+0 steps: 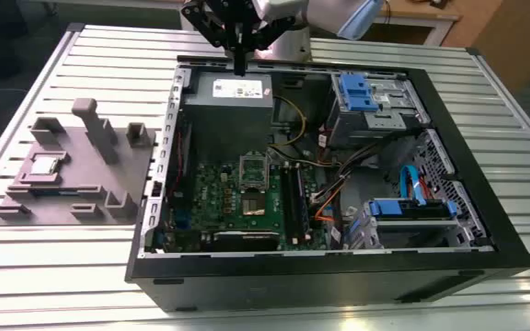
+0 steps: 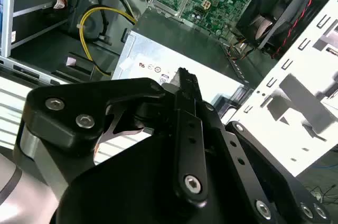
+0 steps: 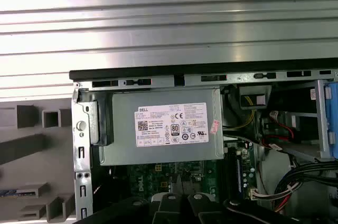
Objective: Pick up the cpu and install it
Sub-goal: 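Reach for the cpu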
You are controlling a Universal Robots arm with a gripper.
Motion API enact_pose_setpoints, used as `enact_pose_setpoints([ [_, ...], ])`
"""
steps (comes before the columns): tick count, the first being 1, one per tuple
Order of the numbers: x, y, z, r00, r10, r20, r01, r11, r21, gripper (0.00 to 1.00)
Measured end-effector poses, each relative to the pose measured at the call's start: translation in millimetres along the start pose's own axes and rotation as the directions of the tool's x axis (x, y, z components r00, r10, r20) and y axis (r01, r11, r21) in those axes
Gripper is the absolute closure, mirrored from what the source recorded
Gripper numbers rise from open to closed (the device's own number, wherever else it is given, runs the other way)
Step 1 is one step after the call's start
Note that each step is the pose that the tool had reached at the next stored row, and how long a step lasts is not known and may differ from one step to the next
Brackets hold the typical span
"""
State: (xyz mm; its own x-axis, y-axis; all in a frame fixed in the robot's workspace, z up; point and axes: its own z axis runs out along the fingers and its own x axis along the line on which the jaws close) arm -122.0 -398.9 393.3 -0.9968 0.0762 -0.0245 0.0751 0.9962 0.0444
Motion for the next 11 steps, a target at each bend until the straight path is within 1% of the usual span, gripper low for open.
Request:
enact_pose_setpoints([
  [9,0.2,0.0,0.0,1.0,0.0,0.0,0.0,1.0,0.0,0.9],
  [10,1.9,-0.1,-0.1,1.0,0.0,0.0,0.0,1.0,0.0001,0.9],
  [11,5.1,-0.4,-0.1,1.0,0.0,0.0,0.0,1.0,0.0,0.9],
])
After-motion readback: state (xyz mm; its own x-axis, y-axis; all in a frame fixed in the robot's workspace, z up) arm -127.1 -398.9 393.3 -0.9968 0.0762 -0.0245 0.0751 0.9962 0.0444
